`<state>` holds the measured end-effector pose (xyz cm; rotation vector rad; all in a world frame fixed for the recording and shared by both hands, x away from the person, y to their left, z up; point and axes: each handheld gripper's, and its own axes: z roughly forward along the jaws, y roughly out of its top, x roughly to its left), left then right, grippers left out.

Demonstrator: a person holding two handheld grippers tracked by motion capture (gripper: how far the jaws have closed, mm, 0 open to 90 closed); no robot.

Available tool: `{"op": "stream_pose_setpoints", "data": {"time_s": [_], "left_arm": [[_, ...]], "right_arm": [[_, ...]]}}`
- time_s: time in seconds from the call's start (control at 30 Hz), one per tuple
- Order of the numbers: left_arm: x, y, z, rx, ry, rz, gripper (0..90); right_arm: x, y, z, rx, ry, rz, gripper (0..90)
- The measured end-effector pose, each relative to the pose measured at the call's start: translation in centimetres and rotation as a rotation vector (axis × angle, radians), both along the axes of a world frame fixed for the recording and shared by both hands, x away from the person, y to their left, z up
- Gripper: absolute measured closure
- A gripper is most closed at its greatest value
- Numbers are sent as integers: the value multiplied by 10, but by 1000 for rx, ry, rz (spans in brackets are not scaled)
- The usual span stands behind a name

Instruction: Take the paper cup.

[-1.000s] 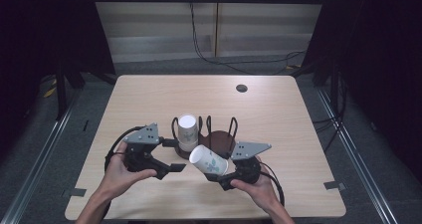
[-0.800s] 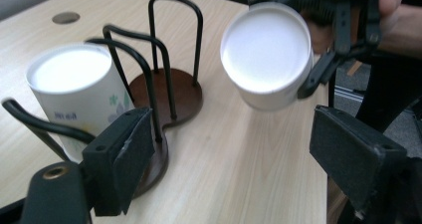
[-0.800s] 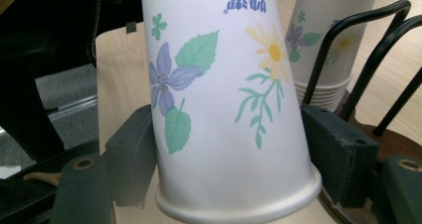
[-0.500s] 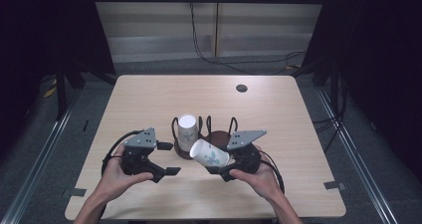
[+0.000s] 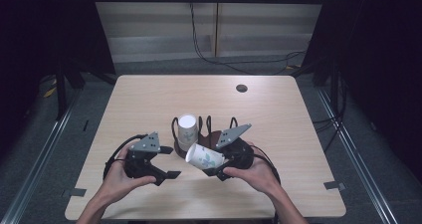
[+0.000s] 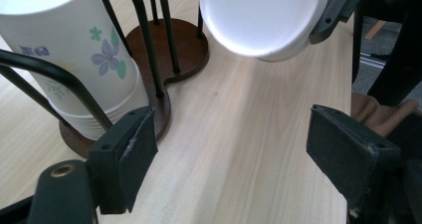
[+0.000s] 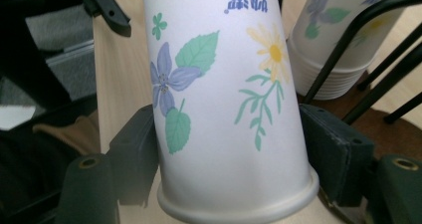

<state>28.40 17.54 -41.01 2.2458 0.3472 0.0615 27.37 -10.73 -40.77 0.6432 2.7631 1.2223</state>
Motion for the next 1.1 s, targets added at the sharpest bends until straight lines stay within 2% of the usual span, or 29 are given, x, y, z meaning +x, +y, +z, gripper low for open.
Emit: {"op": "stream_pose_setpoints", "data": {"time_s": [0.13,0.2,0.37,0.47,0.57,0.63,0.8,0.9,1.0,1.1], "left_arm": [[-1,-1,-1,15,6,-16,201],[-1,-2,-1,9,16,-28,207],[0,-3,-2,19,4,-32,221],[-2,-5,-3,12,7,-45,220],[-1,-6,-4,-7,45,-82,227],[-1,-7,-5,7,23,-70,244],[-1,-10,-8,17,26,-82,231],[-2,-12,-9,30,25,-94,230],[-4,-14,-10,46,12,-103,230],[-5,-18,-13,56,16,-101,230]], "right_arm": [[1,2,-2,-10,20,18,288],[2,4,-5,-38,33,32,291],[3,8,-11,-117,71,53,292],[4,10,-12,-140,76,60,294],[5,12,-12,-150,80,71,299],[5,15,-13,-165,93,79,301],[4,21,-15,-215,102,105,304],[4,24,-17,-248,116,99,307],[4,25,-17,-251,114,105,307],[2,26,-17,-251,115,106,306]]}}
